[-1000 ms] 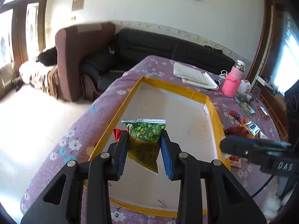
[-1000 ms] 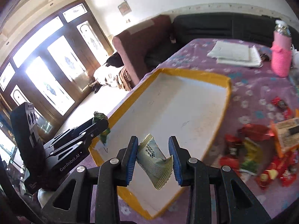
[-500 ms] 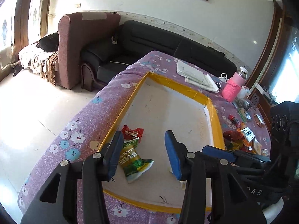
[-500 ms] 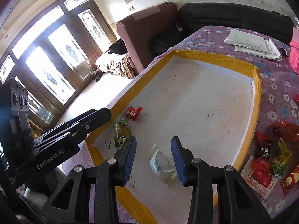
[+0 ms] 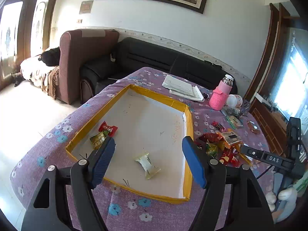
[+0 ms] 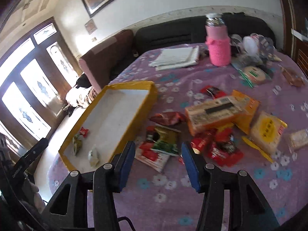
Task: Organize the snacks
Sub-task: 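Grasp the red Golden Crown candy with the left gripper while the right grasps a gold packet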
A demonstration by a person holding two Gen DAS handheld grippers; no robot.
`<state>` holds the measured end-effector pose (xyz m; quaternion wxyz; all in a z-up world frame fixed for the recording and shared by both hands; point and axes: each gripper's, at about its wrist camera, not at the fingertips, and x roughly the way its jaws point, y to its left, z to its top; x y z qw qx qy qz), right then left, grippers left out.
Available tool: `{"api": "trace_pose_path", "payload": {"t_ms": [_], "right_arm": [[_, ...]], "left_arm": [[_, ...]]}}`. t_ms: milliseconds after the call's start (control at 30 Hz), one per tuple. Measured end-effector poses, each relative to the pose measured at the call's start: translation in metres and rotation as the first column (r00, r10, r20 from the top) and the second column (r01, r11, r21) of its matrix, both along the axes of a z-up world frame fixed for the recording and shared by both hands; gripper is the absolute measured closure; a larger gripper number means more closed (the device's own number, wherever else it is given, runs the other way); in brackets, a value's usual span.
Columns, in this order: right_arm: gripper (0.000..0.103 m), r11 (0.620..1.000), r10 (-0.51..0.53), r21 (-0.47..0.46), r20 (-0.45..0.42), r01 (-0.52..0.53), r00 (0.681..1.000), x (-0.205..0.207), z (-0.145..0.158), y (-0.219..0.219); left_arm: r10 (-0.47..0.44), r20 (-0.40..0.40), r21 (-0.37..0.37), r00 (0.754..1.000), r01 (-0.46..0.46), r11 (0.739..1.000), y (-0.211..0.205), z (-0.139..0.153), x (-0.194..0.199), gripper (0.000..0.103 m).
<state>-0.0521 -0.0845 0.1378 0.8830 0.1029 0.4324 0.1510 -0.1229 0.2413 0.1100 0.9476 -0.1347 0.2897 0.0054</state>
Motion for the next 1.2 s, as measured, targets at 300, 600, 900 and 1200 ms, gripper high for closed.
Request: {"api": "trace_pose_path", "payload": {"t_ms": [300, 600, 900, 1200], "right_arm": [[0.051, 1.000, -0.017, -0.005, -0.080, 0.016, 0.997, 0.050, -0.037, 0.041], [0.068, 0.994, -0.021, -0.108, -0.150, 0.005, 0.988, 0.054, -0.068, 0.056], [0.069, 0.996, -0.023, 0.081, -0.057, 0.028, 0.998, -0.023, -0.030, -0.032], [0.068, 0.964, -0.204, 0.172, -0.001, 0.201, 0.979, -0.017, -0.058, -0.125]], "left_arm": [[-0.028, 0.018, 0.030, 0.999, 0.027, 0.999, -0.016, 0.006, -0.013, 0.031], [-0.082, -0.016, 0.024, 0.996, 0.083, 0.996, -0.024, -0.005, -0.006, 0.031], [-0.246, -0.071, -0.023, 0.967, 0.245, 0.969, -0.060, -0.015, 0.008, 0.031], [-0.446, -0.213, -0.091, 0.869, 0.437, 0.895, -0.157, -0.036, 0.067, 0.031]]}}
